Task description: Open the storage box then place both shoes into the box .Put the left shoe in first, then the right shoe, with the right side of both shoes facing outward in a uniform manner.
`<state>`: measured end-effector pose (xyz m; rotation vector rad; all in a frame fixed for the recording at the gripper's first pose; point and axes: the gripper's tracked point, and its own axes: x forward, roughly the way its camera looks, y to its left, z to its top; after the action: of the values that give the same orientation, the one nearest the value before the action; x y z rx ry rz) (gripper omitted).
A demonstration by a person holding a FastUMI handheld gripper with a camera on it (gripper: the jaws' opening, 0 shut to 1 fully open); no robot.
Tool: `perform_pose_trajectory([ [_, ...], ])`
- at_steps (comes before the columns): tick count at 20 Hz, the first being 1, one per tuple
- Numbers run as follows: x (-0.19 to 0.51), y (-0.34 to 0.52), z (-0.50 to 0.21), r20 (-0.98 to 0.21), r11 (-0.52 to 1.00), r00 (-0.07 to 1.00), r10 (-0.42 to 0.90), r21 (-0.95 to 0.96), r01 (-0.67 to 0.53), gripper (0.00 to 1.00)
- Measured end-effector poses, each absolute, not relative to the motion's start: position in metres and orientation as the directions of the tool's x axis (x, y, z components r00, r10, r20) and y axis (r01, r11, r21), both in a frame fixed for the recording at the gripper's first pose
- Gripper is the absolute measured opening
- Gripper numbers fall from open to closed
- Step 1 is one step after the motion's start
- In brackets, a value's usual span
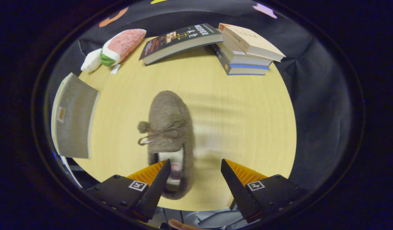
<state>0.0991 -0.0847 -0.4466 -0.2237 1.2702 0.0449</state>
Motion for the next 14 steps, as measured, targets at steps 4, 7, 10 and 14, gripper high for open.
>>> perform_pose_trajectory([
  [4,0.106,-0.09,-0.468,-0.955,0.976,0.291,-0.059,-0.117,-0.183,0.88],
  [7,0.106,-0.084,-0.48,-0.968,0.987,0.252,0.018,-0.023,-0.156,0.55],
  [10,0.101,-0.076,-0.487,-0.97,0.99,0.23,0.078,0.047,-0.135,0.27],
  [14,0.105,-0.075,-0.477,-0.962,0.986,0.227,0.15,0.127,-0.11,0.06],
])
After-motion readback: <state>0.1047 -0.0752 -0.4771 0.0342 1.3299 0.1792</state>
